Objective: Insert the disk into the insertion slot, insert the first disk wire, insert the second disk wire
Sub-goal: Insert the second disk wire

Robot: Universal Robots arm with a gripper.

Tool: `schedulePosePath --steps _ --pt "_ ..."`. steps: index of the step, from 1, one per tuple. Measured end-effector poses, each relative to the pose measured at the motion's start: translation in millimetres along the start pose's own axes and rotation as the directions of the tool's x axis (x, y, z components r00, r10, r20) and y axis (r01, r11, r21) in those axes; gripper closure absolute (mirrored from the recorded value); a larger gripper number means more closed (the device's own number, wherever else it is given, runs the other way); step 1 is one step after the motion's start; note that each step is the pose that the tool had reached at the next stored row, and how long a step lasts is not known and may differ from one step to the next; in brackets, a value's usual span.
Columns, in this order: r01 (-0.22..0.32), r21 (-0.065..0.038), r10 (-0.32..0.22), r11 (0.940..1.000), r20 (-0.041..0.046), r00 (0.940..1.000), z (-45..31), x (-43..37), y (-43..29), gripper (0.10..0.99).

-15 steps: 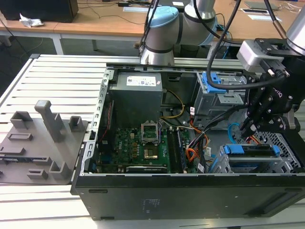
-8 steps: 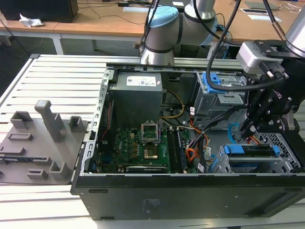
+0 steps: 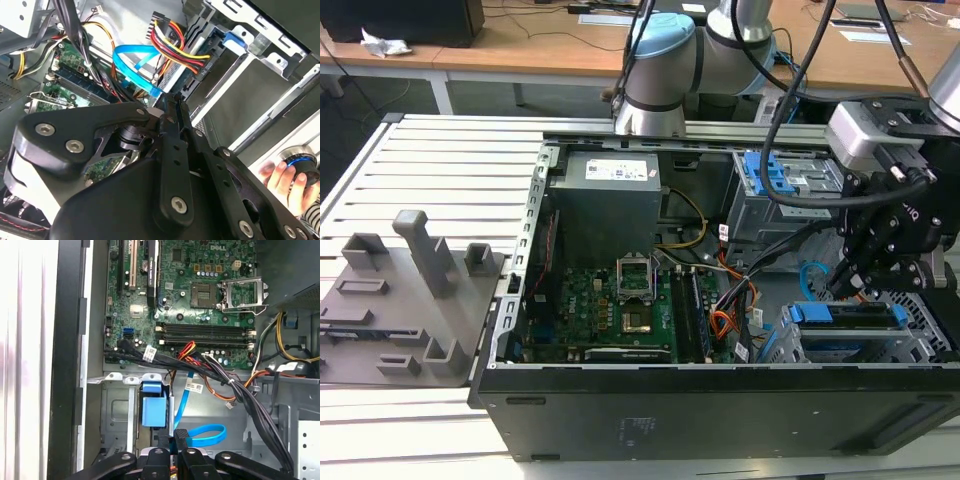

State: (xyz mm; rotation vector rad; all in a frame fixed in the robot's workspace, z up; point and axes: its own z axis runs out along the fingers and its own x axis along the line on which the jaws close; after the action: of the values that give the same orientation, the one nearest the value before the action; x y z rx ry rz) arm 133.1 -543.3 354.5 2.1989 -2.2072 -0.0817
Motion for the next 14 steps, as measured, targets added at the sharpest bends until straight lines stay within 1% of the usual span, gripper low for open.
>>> schedulePosePath --steps 6,9,14 --pt "0.000 -0.001 0.000 1.0000 0.0000 1.0000 4.6 4.5 -6.9 0.925" --pt "0.000 -0.001 0.000 1.0000 0.0001 1.0000 6.4 4.7 -11.6 0.925" --pt "0.000 -0.001 0.000 1.0000 0.0008 1.0000 7.7 4.8 -14.5 0.925"
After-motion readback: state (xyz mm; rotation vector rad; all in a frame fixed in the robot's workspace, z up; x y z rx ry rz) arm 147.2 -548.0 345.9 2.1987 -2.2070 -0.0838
